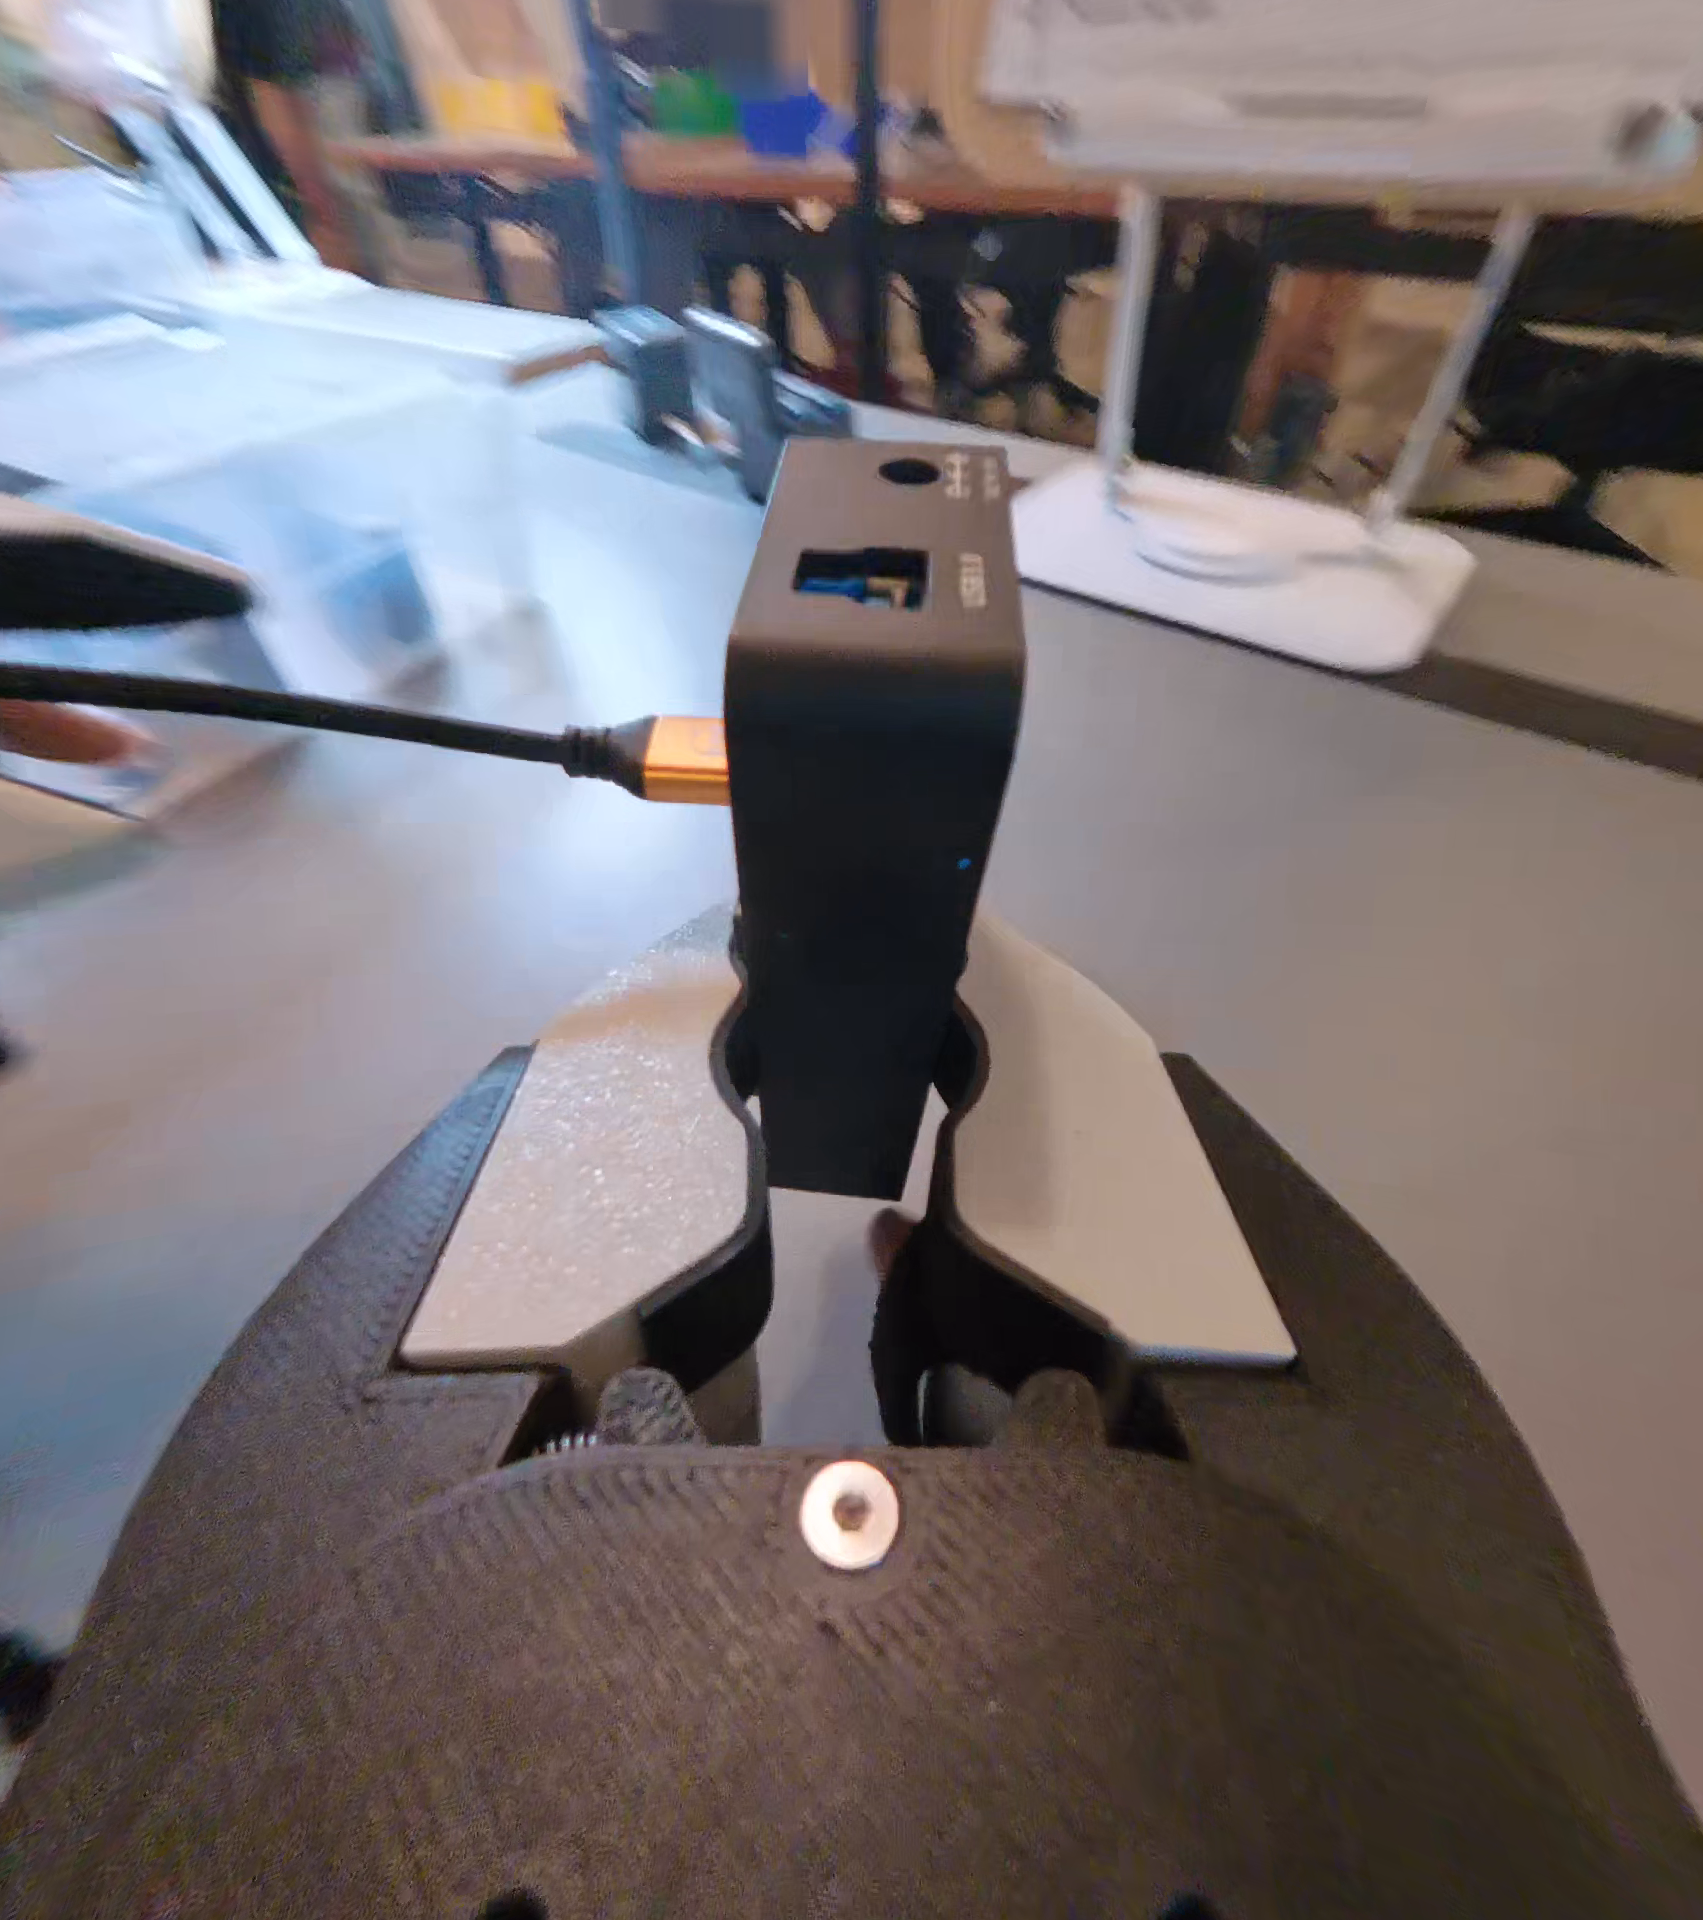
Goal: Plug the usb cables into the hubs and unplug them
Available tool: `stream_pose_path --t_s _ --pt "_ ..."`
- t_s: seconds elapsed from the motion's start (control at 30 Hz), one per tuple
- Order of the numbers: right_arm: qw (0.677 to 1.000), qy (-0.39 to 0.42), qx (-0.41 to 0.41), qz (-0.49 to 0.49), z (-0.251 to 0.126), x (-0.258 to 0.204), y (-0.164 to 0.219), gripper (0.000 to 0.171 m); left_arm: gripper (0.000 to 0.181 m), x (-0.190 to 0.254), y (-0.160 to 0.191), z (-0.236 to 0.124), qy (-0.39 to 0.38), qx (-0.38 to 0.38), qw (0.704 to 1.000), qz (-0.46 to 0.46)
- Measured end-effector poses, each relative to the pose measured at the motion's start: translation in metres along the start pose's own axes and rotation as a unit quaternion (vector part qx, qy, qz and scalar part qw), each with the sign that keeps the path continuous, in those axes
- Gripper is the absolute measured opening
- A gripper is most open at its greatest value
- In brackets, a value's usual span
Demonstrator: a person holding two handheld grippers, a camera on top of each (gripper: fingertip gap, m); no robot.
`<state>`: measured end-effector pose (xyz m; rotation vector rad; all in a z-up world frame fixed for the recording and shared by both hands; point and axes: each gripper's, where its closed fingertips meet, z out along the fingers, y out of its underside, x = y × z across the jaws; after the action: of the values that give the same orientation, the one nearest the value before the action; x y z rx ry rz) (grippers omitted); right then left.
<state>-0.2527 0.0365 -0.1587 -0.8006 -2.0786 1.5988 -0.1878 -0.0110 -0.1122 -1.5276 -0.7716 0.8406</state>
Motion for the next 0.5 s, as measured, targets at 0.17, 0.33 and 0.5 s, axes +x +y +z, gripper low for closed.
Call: stream_pose_path --t_s 0.17,0.33,0.5 --pt "0.998 0.033 -0.058 -0.005 0.010 0.016 0.026 0.030 0.049 -0.016 -0.011 -0.012 -0.025 -0.005 1.000 0.016" --pt "0.994 0.051 -0.095 -0.032 0.017 0.017 0.039 0.030 0.045 -0.031 -0.014 -0.019 -0.053 0.016 0.998 0.018" --pt "0.989 0.058 -0.127 -0.042 0.020 0.018 0.048 0.031 0.039 -0.039 -0.021 -0.024 -0.065 0.060 0.996 -0.005"
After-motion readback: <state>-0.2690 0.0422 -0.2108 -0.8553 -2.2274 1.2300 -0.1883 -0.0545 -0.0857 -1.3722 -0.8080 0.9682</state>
